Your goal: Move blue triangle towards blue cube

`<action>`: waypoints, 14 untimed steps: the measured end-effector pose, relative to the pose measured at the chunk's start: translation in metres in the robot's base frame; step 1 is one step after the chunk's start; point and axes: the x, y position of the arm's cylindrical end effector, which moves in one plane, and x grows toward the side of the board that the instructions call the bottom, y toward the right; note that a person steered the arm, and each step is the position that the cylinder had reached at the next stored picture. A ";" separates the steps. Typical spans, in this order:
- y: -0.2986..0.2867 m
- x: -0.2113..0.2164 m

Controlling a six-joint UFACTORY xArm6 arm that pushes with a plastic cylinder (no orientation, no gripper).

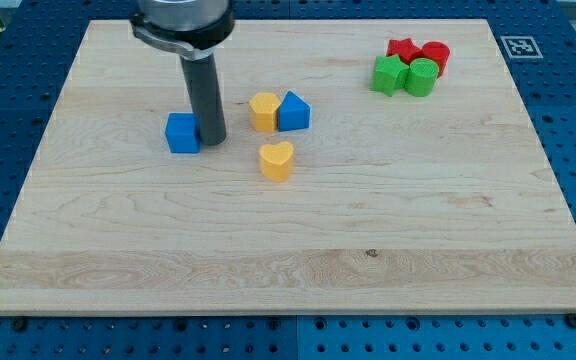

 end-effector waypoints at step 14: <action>0.162 -0.100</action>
